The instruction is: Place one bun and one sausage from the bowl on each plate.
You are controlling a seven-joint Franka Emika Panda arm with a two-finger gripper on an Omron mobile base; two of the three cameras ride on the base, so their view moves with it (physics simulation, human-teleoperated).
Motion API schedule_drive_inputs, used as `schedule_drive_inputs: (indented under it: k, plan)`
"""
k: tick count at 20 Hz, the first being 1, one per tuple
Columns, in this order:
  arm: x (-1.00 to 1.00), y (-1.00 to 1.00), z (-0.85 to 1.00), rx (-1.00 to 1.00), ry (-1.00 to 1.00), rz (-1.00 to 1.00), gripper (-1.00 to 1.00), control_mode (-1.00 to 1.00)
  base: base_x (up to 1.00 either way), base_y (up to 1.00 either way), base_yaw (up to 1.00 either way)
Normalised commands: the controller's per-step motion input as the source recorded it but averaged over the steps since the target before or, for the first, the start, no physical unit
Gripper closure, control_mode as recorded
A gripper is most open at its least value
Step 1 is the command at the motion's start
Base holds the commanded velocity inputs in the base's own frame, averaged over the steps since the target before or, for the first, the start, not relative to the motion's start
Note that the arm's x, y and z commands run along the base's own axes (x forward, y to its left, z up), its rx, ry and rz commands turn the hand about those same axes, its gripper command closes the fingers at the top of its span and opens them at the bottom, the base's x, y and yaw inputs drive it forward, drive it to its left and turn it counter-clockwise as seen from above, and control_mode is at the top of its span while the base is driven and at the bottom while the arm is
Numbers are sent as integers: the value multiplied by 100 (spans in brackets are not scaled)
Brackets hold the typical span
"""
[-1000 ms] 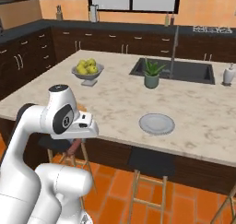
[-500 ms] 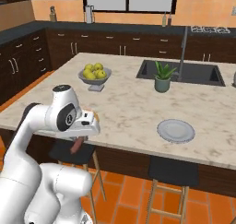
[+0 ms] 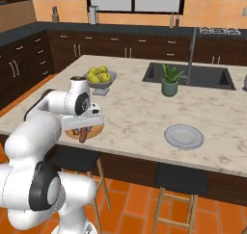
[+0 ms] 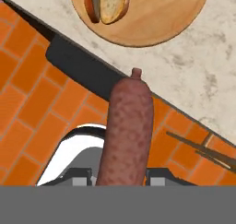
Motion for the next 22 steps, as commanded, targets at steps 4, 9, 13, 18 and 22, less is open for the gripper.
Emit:
schedule_drive_inputs:
  k: [4,9,13,18,22]
  plan:
    - [100,26,-2,2,3,24,100,-100,0,0,0]
    - [100,16,-34,1,0,12,100,-100,0,0,0]
    - [100,66,-60,1,-1,0,100,-100,0,0,0]
    - [98,-14,-35,11,0,4,100,-100,0,0,0]
    - [28,5,-55,11,0,4,100,-100,0,0,0]
